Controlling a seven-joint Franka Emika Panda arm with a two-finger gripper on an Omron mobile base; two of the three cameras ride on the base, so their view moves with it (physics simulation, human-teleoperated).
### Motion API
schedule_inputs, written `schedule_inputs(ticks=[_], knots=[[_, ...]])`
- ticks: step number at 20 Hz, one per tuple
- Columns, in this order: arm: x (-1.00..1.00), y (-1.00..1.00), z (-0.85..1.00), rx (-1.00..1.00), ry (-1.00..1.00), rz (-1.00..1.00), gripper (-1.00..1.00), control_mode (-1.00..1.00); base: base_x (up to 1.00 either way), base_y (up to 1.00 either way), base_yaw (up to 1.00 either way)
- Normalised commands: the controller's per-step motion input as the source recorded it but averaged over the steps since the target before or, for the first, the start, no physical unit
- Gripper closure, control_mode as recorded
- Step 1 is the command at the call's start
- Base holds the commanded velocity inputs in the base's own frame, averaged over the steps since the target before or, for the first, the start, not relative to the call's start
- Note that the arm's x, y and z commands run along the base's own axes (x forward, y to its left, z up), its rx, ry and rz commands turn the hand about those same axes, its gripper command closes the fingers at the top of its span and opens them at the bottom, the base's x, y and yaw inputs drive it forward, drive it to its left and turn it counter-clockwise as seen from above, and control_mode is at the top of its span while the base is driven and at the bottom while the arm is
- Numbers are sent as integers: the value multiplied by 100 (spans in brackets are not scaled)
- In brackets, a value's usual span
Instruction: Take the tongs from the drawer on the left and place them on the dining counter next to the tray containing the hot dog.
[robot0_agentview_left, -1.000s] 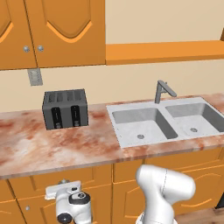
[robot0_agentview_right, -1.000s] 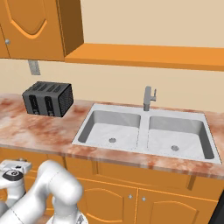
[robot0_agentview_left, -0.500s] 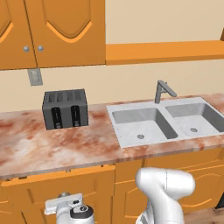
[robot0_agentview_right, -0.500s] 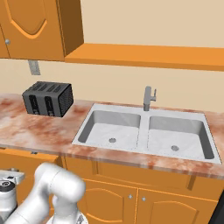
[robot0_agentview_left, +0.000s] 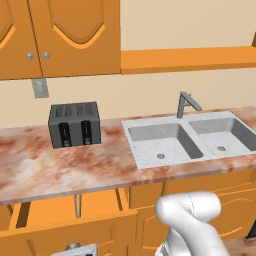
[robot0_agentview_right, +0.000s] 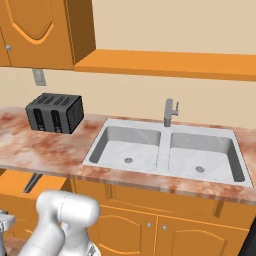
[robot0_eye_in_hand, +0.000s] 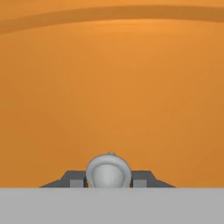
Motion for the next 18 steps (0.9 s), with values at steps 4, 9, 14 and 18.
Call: schedule_inputs(ticks=[4, 9, 14, 18], knots=[[-100, 5, -2, 0, 0, 0, 100, -100, 0, 0, 0], [-100, 0, -3, 0, 0, 0, 100, -100, 0, 0, 0], [-100, 0, -2, 0, 0, 0, 100, -100, 0, 0, 0], [-97, 5, -6, 0, 0, 0, 100, -100, 0, 0, 0]])
